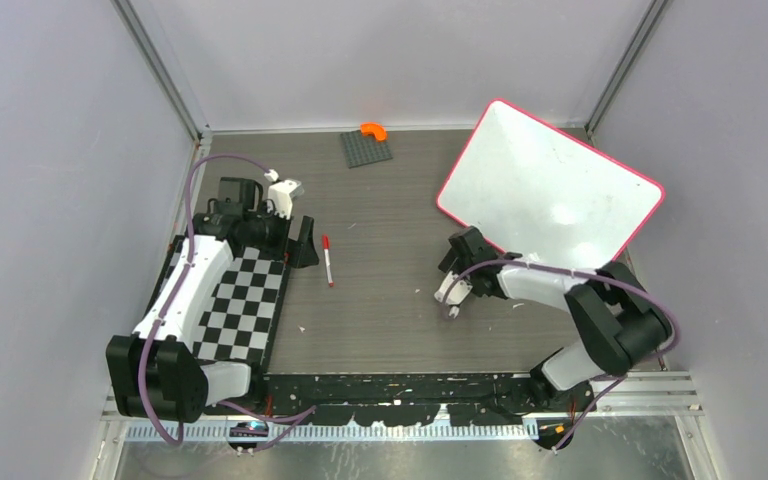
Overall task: Write a sentence on the whiteboard
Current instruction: Move the whiteboard to the center of the board.
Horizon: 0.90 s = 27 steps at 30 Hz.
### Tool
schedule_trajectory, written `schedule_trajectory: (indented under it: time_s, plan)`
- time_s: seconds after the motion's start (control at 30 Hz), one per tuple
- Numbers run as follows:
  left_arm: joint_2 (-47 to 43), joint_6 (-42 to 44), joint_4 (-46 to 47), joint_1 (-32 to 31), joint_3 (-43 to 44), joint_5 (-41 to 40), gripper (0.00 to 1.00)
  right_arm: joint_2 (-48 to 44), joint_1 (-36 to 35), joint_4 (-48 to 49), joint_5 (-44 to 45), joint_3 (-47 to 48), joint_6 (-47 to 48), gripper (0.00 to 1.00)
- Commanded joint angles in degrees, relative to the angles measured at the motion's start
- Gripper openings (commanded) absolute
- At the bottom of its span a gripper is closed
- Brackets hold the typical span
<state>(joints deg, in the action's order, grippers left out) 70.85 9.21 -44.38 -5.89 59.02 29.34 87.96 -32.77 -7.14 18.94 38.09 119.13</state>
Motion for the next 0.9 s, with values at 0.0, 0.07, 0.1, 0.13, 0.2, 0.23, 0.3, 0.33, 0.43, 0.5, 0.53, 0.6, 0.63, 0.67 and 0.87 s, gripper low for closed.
schedule_trajectory:
  time_s: [0.0,0.07,0.1,0.13,0.2,0.23,0.3,0.33,0.43,0.5,0.53,0.6,0.63,0.67,0.87]
  plan:
    - [-1.9,0.1,1.4,-0.2,0.7,0.1,1.0,-8.2,-2.1,4.2,-1.7,-3.6,-1.7,0.75]
    - [-2.1,0.2,1.4,-0.2,0.6,0.3,1.0,-11.3,-3.6,3.9,-0.4,-3.4,-10.7,0.75]
    - [-2.2,0.2,1.5,-0.2,0.7,0.3,1.0,-13.2,-4.2,2.4,0.5,-2.5,-16.0,0.76]
    - [-2.2,0.1,1.8,-0.2,0.7,0.3,1.0,-14.5,-4.6,0.0,1.4,-0.7,-22.8,0.76]
    - [-1.8,-0.4,2.6,-0.2,1.3,0.6,1.0,-15.9,-4.9,-7.9,2.9,5.4,-37.8,0.76]
    - [-1.5,-0.9,3.1,-0.2,1.7,1.3,1.0,-15.9,-4.9,-11.9,3.5,9.3,-46.3,0.77]
    - [-0.1,-2.2,5.1,-0.8,2.7,2.5,1.0,-15.6,-3.8,-20.4,3.6,18.7,-60.6,0.8]
    - [1.0,-3.2,6.5,-1.5,3.4,2.3,1.0,-15.7,-2.7,-23.7,2.7,21.8,-66.5,0.8]
    - [5.9,-6.2,10.8,-5.9,6.6,-0.2,1.0,-17.9,1.6,-28.2,-1.7,27.6,-82.9,0.8]
    - [9.7,-8.0,13.8,-10.4,9.8,-4.7,1.0,-18.6,6.9,-31.4,-5.6,31.2,-93.1,0.8]
    - [11.9,-8.7,15.2,-12.8,11.7,-7.3,1.0,-18.8,10.0,-32.7,-7.3,32.7,-97.4,0.8]
    - [16.7,-11.6,17.8,-17.0,15.4,-10.1,0.99,-19.5,16.7,-34.5,-11.3,35.3,-105.4,0.8]
    - [19.5,-12.7,18.3,-19.2,17.9,-11.5,0.97,-20.1,19.6,-35.2,-13.2,36.2,-108.9,0.8]
    - [22.1,-13.4,18.6,-21.6,20.2,-12.5,0.94,-20.6,22.2,-35.7,-14.2,36.7,-111.8,0.8]
    - [37.2,-17.8,20.4,-35.2,35.8,-20.2,0.8,-24.8,35.0,-39.1,-18.1,37.5,-122.9,0.81]
